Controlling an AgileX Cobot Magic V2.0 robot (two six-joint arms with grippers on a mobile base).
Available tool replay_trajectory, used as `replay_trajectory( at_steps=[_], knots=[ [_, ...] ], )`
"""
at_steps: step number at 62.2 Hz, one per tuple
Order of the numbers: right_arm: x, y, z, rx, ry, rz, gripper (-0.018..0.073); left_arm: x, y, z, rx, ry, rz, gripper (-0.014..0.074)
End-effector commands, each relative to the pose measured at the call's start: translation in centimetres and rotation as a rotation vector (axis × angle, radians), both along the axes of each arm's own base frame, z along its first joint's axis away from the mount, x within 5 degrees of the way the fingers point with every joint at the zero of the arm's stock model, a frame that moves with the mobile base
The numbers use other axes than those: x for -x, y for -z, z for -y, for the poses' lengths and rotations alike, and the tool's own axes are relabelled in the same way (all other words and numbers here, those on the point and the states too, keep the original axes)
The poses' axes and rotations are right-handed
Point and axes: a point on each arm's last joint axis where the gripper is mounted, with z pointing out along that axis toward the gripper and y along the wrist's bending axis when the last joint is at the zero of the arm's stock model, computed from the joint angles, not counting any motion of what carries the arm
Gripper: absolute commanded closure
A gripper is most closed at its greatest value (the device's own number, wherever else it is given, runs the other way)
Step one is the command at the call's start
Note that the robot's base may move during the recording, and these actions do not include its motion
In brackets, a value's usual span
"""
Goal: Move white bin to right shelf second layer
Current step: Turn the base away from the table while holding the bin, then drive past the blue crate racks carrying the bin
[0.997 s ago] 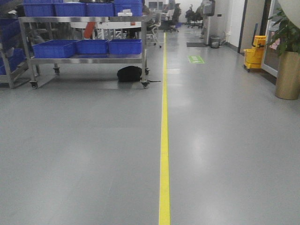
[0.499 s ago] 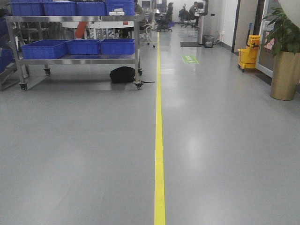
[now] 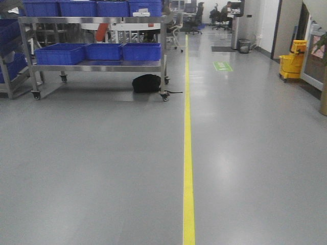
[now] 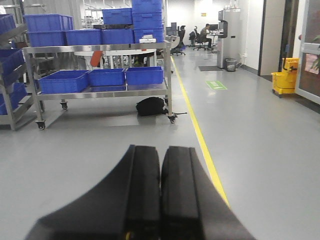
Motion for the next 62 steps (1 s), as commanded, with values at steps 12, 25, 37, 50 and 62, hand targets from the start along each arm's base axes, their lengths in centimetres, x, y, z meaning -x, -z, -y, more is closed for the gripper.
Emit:
replay_trajectory(
  at_steps=[12,25,37,50,62],
  knots=[
    [0.01,-1.94,0.08,-0.014,0.007,0.137,0.0508,0.02,0.27,-0.05,0.023,-0.003,0.064,0.0512],
    [0.01,-1.94,0.08,-0.014,0.007,0.137,0.0508,0.02,0.27,-0.05,0.023,-0.003,0.064,0.0512],
    [0.01,-1.94,0.08,-0.014,0.007,0.137,0.0508,0.02,0.27,-0.05,0.023,-0.003,0.064,0.0512],
    [0.01,-1.94,0.08,-0.014,0.007,0.137,0.0508,0.02,0.27,-0.05,0.023,-0.003,0.064,0.0512],
    [0.01,-1.94,0.08,-0.014,0.007,0.137,0.0508,0.02,0.27,-0.05,0.023,-0.003,0.064,0.0512]
  ],
)
